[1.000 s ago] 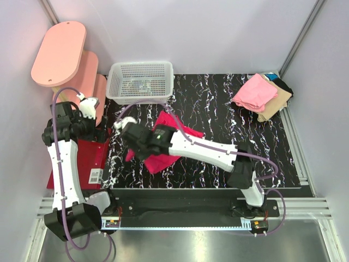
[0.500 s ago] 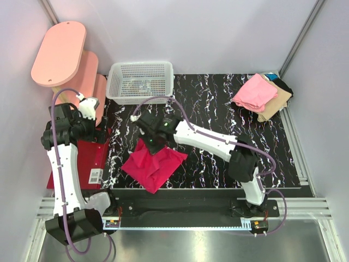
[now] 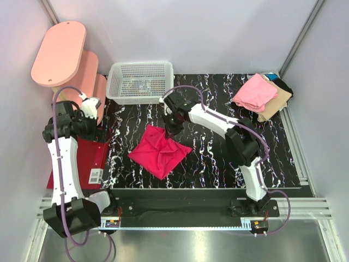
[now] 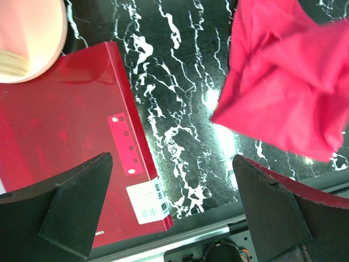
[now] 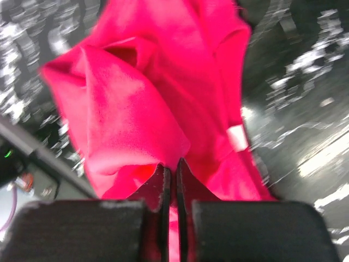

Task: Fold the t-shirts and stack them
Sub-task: Fold the long partially folded tshirt into a neat square

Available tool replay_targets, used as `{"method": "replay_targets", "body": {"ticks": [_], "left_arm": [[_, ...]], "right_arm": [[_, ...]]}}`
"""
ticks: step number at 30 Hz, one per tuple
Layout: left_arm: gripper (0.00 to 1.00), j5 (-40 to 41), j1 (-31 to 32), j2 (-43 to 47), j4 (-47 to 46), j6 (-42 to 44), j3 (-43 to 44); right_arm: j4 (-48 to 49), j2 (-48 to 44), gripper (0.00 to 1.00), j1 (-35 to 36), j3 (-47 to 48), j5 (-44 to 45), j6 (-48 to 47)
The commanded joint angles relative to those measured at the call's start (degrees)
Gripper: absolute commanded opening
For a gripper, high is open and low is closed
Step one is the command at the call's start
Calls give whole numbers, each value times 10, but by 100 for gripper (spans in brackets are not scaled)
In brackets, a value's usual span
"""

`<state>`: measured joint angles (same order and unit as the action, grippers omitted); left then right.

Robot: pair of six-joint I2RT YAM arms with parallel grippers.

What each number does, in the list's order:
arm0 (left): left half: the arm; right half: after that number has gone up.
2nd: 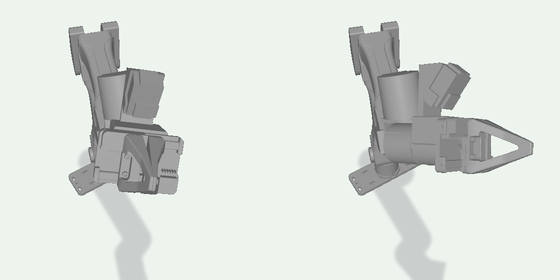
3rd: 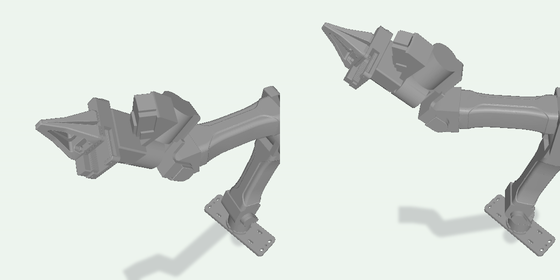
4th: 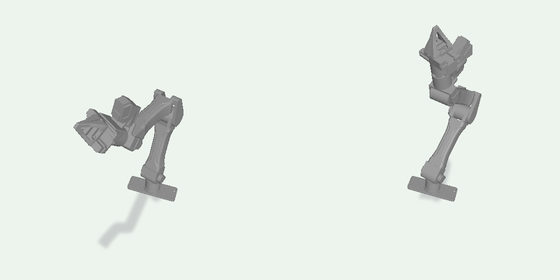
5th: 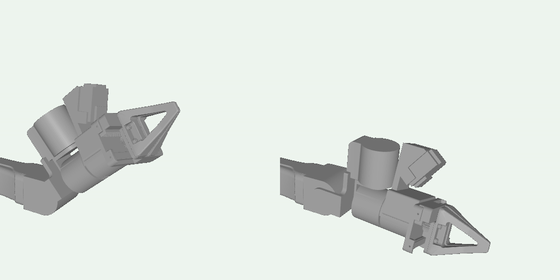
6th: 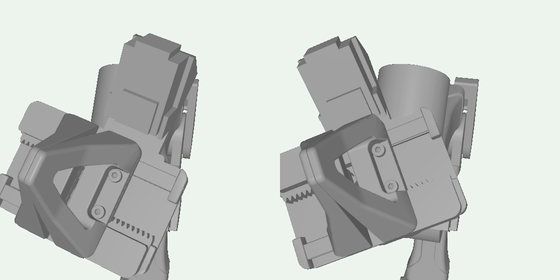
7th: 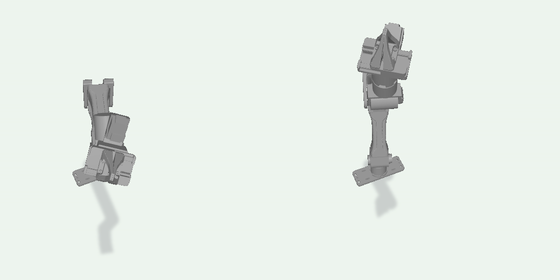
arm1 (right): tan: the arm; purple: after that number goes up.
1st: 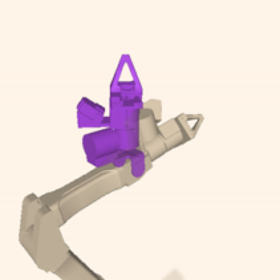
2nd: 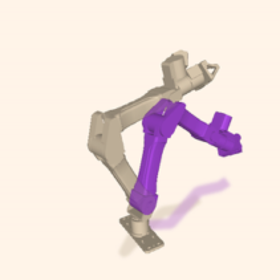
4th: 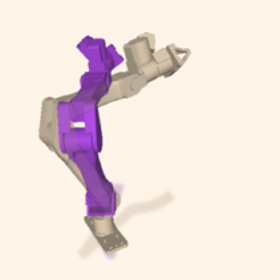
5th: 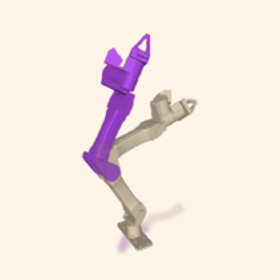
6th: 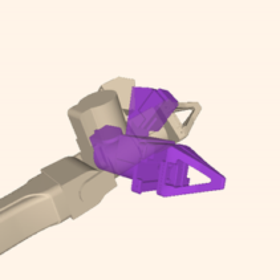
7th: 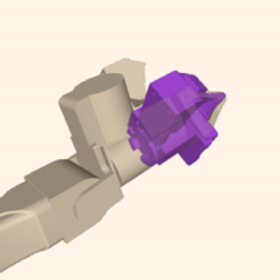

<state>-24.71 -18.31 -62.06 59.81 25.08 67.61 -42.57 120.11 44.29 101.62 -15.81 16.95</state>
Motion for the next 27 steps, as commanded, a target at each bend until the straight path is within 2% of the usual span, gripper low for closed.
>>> {"method": "replay_targets", "body": {"ticks": [1, 2, 3, 5, 6, 7, 9, 10, 14, 19, 23, 27], "left_arm": [[99, -40, -2, -3, 7, 14, 36], [99, -44, 4, -2, 18, 15, 38], [99, -49, 8, 0, 24, 21, 43], [99, -51, 36, 3, 49, 24, 50], [99, -49, 50, 8, 56, 25, 56], [99, -46, 86, 12, 63, 25, 56], [99, -31, 131, 26, 75, 19, 55], [99, -26, 179, 29, 77, 9, 52], [99, 2, 293, 28, 66, -25, 31], [99, 40, 367, 17, -29, -48, -36], [99, 42, 387, -23, -74, -62, -49], [99, 18, 391, -73, -113, -81, -54]], "right_arm": [[21, 67, 21, -14, 17, -8, -15], [17, 78, 30, -21, 28, -1, -16], [12, 88, 46, -24, 34, 13, -15], [-20, 113, 60, -29, 64, 63, -11], [-34, 120, 71, -32, 75, 134, -9], [-60, 128, 74, -32, 87, 181, -7], [-76, 126, 77, -34, 116, 274, -7], [-78, 112, 81, -35, 120, 291, -7], [-81, 86, 84, -35, 142, 299, -9], [-81, 54, 84, -38, 135, 202, 2], [-80, 14, 85, -53, 118, 128, 15], [-44, -46, 85, -82, 73, -45, 45]]}}
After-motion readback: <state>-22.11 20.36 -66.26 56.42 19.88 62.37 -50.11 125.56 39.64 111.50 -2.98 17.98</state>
